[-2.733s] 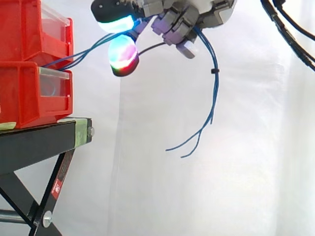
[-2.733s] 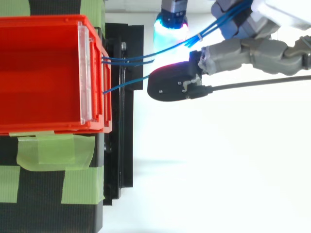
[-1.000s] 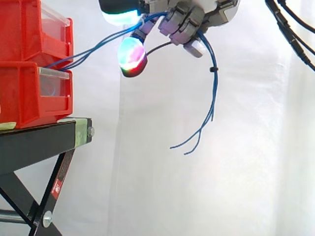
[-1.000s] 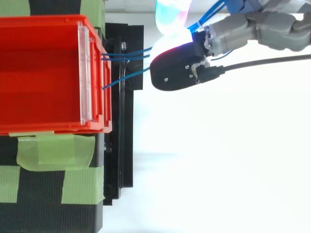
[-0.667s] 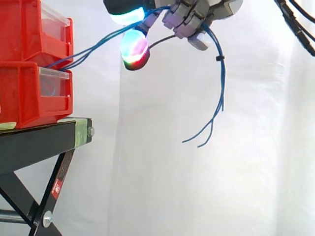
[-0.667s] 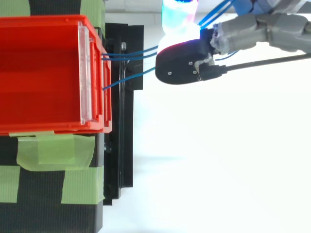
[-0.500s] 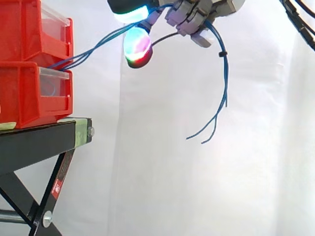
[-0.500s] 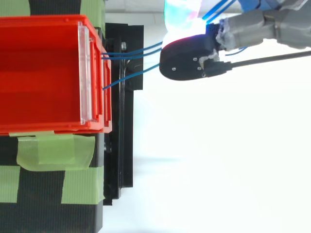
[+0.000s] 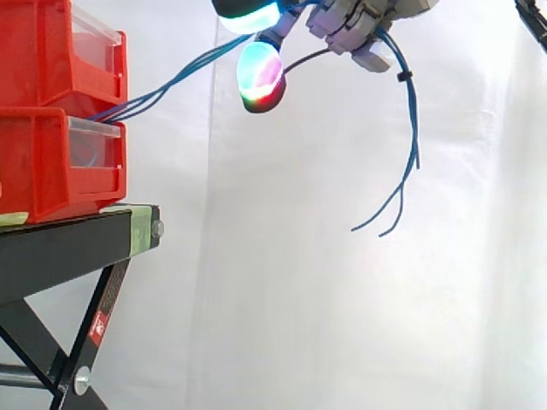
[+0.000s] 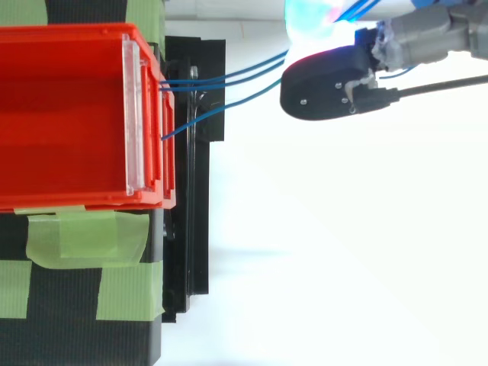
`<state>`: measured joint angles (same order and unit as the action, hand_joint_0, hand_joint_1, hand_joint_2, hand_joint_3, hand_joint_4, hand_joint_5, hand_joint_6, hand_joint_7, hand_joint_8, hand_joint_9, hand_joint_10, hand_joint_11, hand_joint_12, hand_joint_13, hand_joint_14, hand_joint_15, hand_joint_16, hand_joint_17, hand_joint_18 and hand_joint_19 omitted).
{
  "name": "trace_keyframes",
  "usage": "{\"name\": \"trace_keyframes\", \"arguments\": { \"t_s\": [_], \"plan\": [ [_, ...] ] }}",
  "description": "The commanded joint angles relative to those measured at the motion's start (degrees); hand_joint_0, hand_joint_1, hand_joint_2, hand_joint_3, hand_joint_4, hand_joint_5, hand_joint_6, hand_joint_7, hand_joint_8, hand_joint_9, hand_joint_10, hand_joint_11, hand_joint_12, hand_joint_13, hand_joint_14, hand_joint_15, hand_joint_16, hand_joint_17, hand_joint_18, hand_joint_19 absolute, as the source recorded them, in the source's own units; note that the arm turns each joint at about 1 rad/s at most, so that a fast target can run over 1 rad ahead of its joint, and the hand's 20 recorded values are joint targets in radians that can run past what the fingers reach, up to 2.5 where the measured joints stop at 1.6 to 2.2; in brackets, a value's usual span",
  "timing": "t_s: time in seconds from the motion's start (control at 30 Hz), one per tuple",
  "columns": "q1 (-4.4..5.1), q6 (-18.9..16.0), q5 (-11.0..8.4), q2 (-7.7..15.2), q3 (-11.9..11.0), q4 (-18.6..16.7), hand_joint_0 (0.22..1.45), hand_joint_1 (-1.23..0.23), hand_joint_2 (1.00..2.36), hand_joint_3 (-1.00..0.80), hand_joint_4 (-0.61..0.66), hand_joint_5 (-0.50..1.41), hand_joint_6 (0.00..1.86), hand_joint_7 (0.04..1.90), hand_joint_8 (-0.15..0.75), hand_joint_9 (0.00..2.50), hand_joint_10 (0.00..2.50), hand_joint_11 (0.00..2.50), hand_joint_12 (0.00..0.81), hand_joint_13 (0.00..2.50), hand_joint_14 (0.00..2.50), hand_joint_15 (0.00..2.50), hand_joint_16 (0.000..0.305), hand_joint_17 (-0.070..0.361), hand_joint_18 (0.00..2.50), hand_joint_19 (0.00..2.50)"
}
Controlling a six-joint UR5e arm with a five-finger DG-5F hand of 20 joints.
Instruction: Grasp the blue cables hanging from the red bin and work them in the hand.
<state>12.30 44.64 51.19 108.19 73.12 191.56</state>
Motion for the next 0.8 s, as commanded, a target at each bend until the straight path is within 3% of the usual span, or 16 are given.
{"name": "trace_keyframes", "arguments": {
  "t_s": [0.0, 0.47, 0.63, 0.77],
  "plan": [
    [0.00, -0.17, -0.04, -0.09, 0.00, 0.56, 0.78, -0.62, 1.01, -0.64, 0.28, 0.34, 0.00, 1.39, 0.519, 1.74, 2.50, 2.50, 0.771, 2.09, 2.50, 2.01, 0.244, 0.183, 2.50, 0.76],
    [0.00, -1.75, -0.13, -0.88, 0.00, 2.67, 0.85, -0.68, 1.02, -0.57, 0.26, 0.38, 0.00, 1.46, 0.519, 1.74, 2.50, 2.50, 0.771, 2.09, 2.50, 2.01, 0.244, 0.183, 2.50, 0.76],
    [0.09, -1.58, -0.13, -0.79, 0.00, 1.88, 0.88, -0.69, 1.02, -0.49, 0.25, 0.32, 0.35, 1.39, 0.519, 1.74, 2.50, 2.50, 0.771, 2.09, 2.50, 2.01, 0.244, 0.183, 2.50, 0.76],
    [0.09, -1.49, -0.13, -0.79, 0.09, 1.18, 0.87, -0.68, 1.02, -0.40, 0.24, 0.30, 0.47, 1.36, 0.519, 1.74, 2.50, 2.50, 0.771, 2.09, 2.50, 2.01, 0.244, 0.183, 2.50, 0.76]
  ]
}}
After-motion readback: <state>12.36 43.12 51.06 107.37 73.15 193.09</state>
